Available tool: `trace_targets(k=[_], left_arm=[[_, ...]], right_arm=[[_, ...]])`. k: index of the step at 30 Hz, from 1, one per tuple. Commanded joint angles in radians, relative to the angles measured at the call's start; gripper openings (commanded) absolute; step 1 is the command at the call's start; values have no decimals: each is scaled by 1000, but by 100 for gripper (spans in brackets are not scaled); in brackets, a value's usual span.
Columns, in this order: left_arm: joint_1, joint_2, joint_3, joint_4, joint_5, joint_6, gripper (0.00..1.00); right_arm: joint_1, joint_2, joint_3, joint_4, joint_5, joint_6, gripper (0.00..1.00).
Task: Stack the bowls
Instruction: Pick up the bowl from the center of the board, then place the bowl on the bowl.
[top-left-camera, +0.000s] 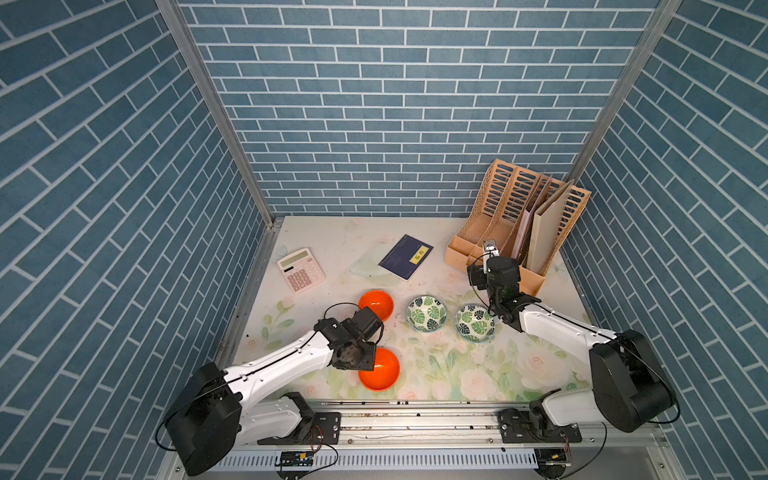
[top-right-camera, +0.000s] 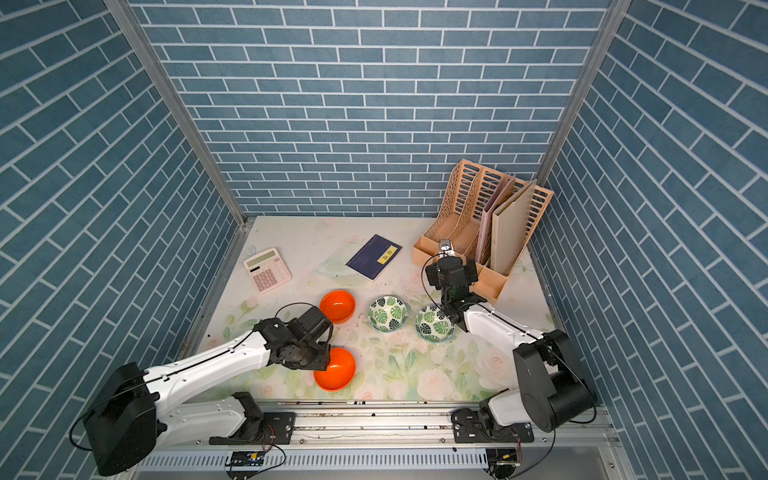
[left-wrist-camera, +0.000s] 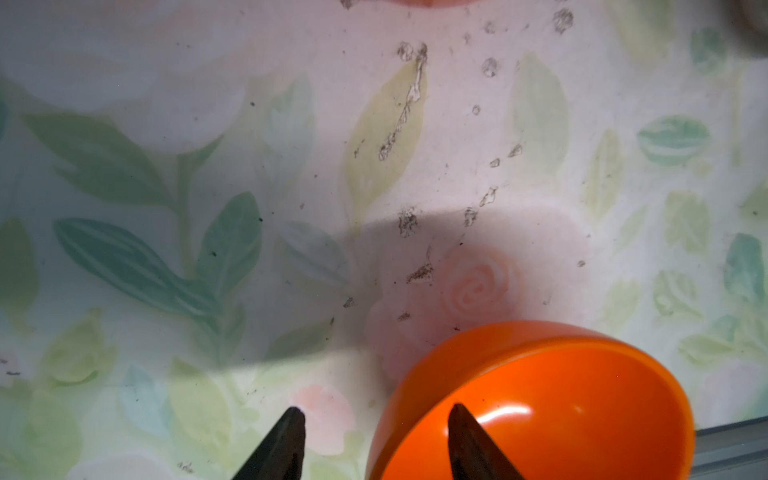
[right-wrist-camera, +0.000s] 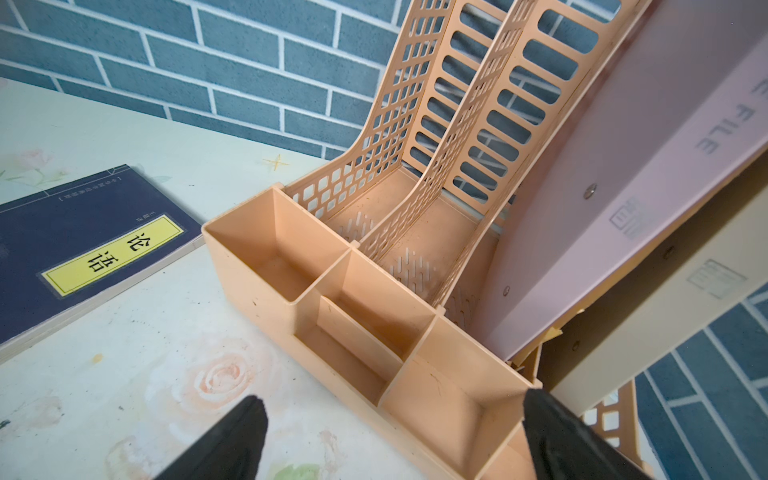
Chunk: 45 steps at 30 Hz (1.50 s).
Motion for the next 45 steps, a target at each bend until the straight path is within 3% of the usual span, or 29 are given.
trace_targets(k=[1, 12, 17, 24, 31, 40, 45], left_arm=[[-7, 16, 3, -5, -16, -9, 52], [-7, 66, 0, 31, -5, -12, 35], [-7, 77, 6, 35, -9, -11, 21], [-7, 68, 102, -7, -9, 2, 6], [19, 94, 303, -90, -65, 38, 6], [272, 176, 365, 76, 5, 117, 7], [332, 247, 377, 153, 41, 134, 7]], right_arm=[[6, -10, -18, 13, 7, 35, 100], [8, -12, -30, 18, 9, 30, 100], [7, -10, -32, 18, 8, 28, 100], [6, -12, -28, 10, 1, 22, 100], [7, -13, -17, 5, -16, 25, 100], [15, -14, 1, -17, -60, 32, 100], [45, -18, -11, -10, -104, 50, 100]])
